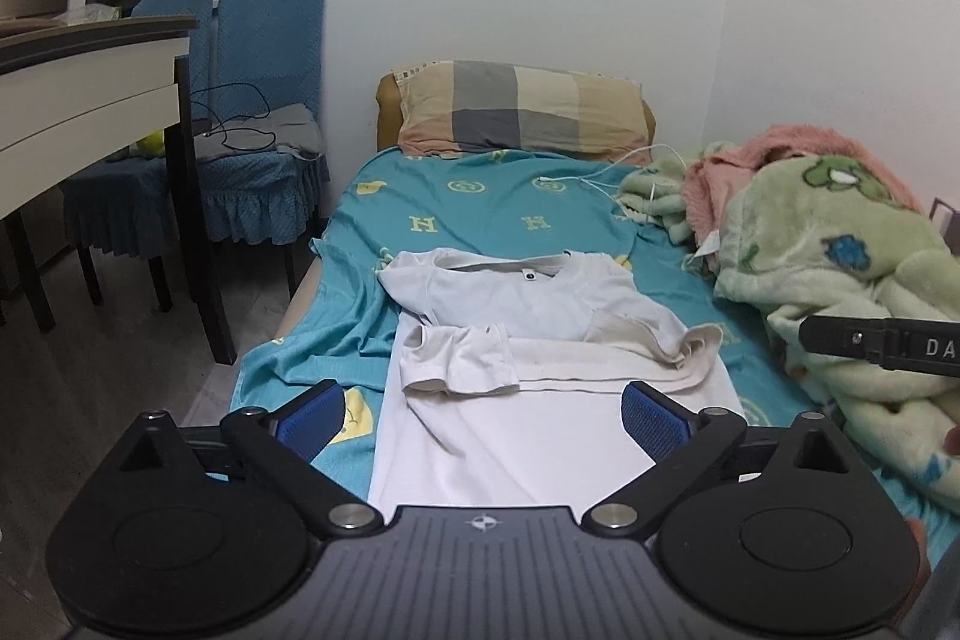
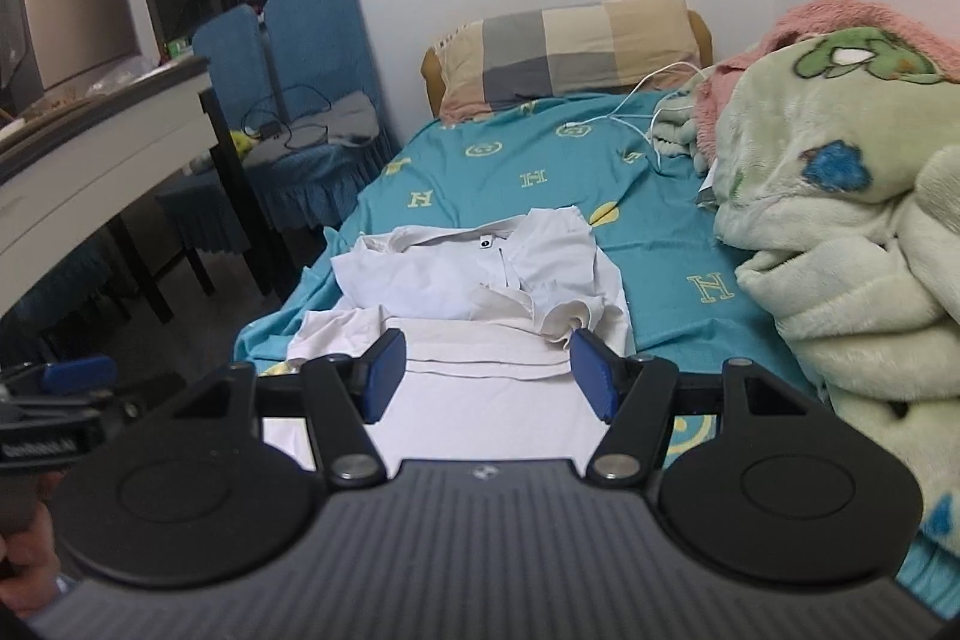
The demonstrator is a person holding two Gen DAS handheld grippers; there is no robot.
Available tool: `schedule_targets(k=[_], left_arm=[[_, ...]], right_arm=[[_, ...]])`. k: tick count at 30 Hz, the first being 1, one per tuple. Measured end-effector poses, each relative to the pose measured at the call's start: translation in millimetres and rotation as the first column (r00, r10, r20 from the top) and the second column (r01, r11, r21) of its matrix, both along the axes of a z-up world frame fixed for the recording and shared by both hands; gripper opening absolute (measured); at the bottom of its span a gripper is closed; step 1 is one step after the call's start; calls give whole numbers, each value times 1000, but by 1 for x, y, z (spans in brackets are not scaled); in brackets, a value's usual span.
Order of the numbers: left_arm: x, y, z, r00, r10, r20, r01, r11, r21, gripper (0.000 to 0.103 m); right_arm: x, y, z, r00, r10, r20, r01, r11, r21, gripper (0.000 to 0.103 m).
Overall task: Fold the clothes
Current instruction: 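Open both grippers and lift them away from the folded shirt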
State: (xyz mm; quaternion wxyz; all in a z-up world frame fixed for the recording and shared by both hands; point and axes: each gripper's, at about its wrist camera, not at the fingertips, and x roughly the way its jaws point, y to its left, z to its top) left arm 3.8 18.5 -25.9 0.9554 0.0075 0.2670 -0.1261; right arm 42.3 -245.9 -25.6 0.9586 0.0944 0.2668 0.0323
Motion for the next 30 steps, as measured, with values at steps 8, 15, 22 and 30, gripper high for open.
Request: schedule_targets(k=[8,15,22,30], left_arm=[[7,1,-3,1000,14,4,-14,1000,-16,100],[11,-2,-8,1000,8,-9,-8,1000,0,100],[14,-3,-12,1000,6,-26,-5,1000,5,100],[15,-4,-15,999,1,-35,-1,1000,7,100]], right_arm=[[-10,0,-4,1000,-24,16,24,1000,-4,63],[-15,1,-6,999,-34,24,35,999,-13,63],[-16,1,-5,999,-39,27,39,999,-23,63],[-15,-1,-5,999,-44,21,44,999,-18,63]])
